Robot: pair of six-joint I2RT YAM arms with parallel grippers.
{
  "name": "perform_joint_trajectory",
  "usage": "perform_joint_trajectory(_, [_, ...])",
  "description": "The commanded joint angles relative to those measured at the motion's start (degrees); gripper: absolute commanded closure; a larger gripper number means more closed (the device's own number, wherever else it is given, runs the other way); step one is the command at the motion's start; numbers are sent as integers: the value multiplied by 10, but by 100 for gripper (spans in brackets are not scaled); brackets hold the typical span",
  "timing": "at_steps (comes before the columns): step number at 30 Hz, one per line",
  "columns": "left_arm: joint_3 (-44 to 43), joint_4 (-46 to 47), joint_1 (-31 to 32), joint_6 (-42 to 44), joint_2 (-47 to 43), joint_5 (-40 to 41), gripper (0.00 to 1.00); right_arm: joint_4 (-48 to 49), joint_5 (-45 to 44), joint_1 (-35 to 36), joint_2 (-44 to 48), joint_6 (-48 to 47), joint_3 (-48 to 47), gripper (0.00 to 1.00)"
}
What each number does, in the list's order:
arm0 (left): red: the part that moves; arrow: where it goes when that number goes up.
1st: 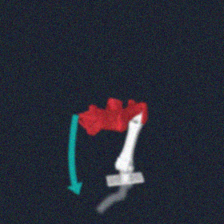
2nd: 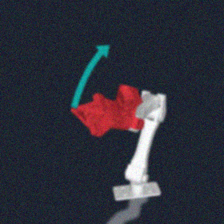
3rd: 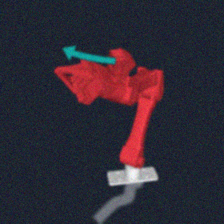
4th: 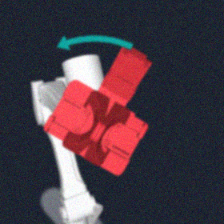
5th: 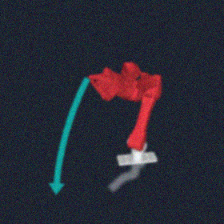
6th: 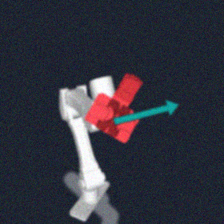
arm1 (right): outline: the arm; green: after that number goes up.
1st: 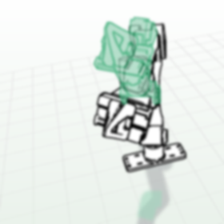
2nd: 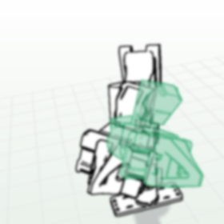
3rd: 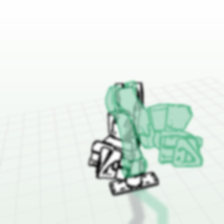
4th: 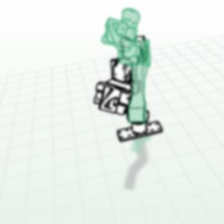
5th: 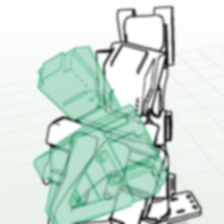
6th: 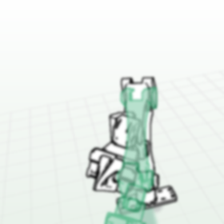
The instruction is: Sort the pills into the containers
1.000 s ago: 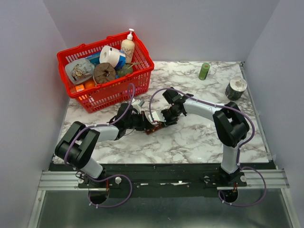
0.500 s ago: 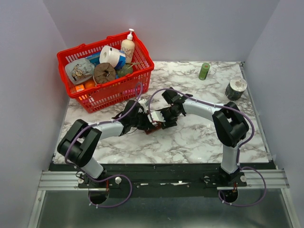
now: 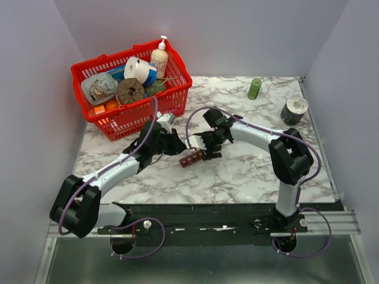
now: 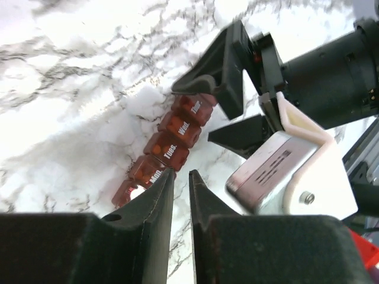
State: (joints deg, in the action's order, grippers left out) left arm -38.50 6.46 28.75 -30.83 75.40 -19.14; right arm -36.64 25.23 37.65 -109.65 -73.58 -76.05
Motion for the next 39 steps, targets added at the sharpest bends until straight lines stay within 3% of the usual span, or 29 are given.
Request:
perform_joint_trajectory(1, [40, -47, -26, 13, -89, 88, 60, -57, 53, -3, 55, 29, -44, 20])
perform_joint_trajectory(4, [70, -63, -42, 22, -151, 128, 46, -84, 100, -1, 64, 54, -59, 21])
perform_joint_trajectory(6, [83, -64, -48, 23, -186, 143, 43, -90, 133, 4, 65, 77, -68, 25])
perform_joint_trajectory(9, [108, -82, -55, 13, -219, 162, 43, -94, 155, 30, 49, 125, -87, 52])
perform_joint_trajectory(10, [120, -84, -56, 9, -224, 167, 44, -100, 158, 44, 42, 129, -90, 75])
perform_joint_trajectory(13, [138, -88, -58, -5, -246, 176, 46, -83, 147, 67, 19, 169, -96, 99])
perform_joint_trajectory(29, [159, -83, -60, -23, -272, 168, 47, -68, 44, 85, -104, 227, -131, 99])
perform_joint_trajectory(34, [166, -67, -60, -24, -271, 148, 47, -77, 61, 86, -89, 221, -128, 99])
perform_joint_trajectory(39, [171, -13, -60, -34, -223, 77, 44, -95, 81, 86, -61, 215, -143, 100])
